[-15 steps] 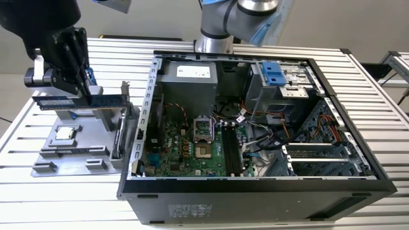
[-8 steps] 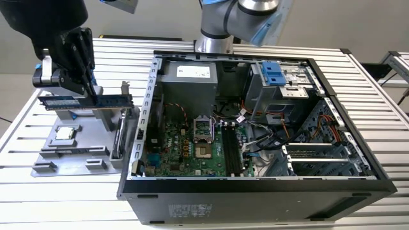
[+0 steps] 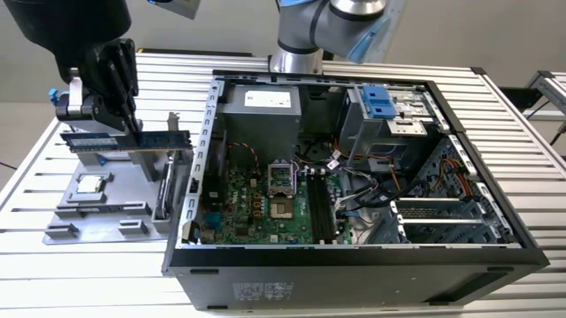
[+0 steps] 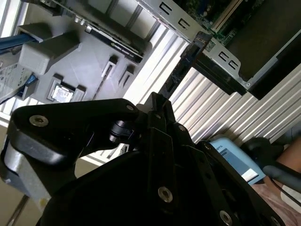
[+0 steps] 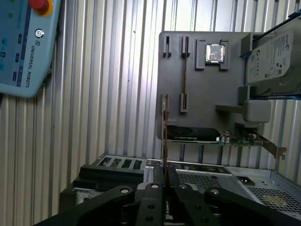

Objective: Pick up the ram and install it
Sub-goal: 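Pick up the ram and move it above insertion slot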

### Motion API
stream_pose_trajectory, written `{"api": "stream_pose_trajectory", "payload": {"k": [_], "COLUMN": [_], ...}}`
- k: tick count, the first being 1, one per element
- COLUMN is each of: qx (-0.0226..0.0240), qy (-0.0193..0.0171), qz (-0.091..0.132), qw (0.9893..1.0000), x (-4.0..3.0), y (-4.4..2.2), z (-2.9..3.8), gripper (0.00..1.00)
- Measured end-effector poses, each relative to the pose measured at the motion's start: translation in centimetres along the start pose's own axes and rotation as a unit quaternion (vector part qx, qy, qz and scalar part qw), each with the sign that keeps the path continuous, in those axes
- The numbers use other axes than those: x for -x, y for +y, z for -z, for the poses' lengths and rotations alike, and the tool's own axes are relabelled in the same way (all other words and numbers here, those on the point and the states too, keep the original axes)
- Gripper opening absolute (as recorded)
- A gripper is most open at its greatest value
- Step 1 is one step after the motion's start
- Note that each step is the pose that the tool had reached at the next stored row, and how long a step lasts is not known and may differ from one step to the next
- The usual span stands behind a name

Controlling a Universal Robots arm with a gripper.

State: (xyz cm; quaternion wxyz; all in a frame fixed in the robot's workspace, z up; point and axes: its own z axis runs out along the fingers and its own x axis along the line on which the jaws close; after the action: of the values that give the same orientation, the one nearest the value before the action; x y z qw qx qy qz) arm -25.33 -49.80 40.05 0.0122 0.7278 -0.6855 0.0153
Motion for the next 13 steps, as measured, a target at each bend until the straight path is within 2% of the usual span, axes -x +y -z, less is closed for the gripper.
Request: {"api": "stream_pose_trajectory", "payload": {"k": [13], "qx": [0.0], "qy": [0.0], "qz": [0.0], "qw": [1.0], "x": [-0.07], "y": [-1.23], "z": [-0.01], "gripper": [0.0]}}
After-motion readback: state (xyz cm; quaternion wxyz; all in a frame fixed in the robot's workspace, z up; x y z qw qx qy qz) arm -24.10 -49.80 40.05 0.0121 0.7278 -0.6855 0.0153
